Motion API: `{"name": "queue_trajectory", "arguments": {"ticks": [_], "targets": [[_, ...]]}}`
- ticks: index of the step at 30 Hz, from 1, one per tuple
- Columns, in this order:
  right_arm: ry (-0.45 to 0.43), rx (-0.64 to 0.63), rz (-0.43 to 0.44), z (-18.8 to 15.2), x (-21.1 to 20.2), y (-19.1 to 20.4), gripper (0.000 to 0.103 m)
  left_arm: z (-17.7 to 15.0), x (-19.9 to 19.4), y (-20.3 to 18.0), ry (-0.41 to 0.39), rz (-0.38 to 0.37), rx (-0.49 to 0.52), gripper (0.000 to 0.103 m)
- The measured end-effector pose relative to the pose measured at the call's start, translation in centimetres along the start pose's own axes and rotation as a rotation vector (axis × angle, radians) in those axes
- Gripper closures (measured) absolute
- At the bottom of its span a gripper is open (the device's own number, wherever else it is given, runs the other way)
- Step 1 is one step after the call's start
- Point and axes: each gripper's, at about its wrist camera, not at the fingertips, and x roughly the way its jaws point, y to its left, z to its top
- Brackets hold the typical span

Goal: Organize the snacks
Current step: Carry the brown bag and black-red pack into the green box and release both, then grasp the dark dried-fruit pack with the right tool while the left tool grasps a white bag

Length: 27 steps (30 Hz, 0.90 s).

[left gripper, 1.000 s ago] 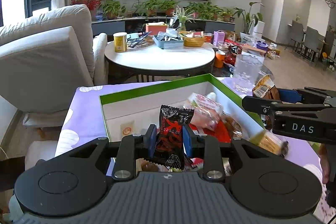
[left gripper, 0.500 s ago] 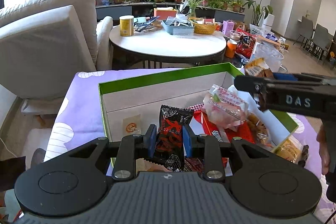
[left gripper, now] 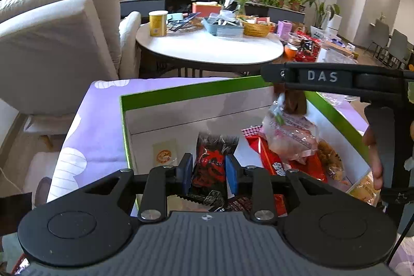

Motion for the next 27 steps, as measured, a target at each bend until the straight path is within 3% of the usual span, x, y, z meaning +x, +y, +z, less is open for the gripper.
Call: {"name": "queue_trajectory", "arguments": {"ticks": [5, 15, 27], "targets": [[-0.036, 0.073, -0.055, -0.6, -0.7, -0.8, 0.041, 0.0, 0.0, 0.5, 0.006, -0.003, -0.032, 0.066], [-0.015, 0.139, -0.068, -1.1, -3.7, -2.5, 0.041, 0.3, -3.1, 1.3, -0.049, -0.001, -0.056, 0.064], [-0.032, 0.082, -0.129, -2.2, -8.0, -3.3, 0.041, -0.9, -7.0, 1.3, -0.086, 0.000, -0.060, 0.063]]}}
